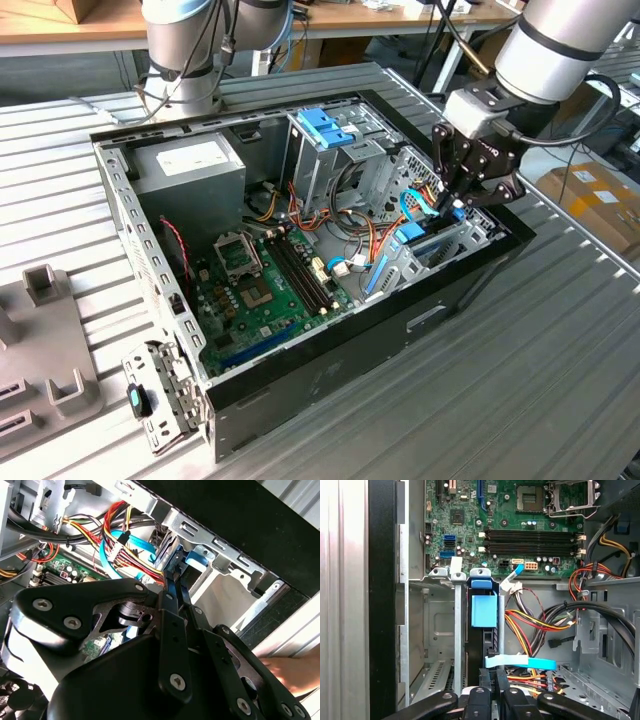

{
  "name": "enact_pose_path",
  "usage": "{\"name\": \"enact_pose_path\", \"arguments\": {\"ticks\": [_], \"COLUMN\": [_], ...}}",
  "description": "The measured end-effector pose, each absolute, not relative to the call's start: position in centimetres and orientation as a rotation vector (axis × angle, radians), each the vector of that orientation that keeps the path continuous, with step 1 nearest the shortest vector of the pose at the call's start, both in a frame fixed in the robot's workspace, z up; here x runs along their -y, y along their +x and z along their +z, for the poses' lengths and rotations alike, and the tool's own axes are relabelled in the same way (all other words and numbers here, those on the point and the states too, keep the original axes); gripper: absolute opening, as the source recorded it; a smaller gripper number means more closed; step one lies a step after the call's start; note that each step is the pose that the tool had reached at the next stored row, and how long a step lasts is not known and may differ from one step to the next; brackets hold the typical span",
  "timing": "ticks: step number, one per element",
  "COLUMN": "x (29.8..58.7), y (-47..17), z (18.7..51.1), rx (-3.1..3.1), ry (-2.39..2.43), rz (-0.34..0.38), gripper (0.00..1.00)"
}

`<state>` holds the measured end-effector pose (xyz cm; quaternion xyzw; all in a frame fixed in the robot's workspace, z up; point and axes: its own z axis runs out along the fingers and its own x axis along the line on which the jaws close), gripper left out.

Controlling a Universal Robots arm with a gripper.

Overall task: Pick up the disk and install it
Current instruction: 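Insert the second disk wire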

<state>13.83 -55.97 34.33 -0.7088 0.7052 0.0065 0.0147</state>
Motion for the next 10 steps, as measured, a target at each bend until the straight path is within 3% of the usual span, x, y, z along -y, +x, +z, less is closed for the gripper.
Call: {"name": "enact_pose_path", "arguments": {"ticks": [10], "x": [55.97], "y": [13.83], "z": [33.88], "rx": [-2.195], "ry": [-2.207], "rz": [0.02], "gripper": [0.16]}}
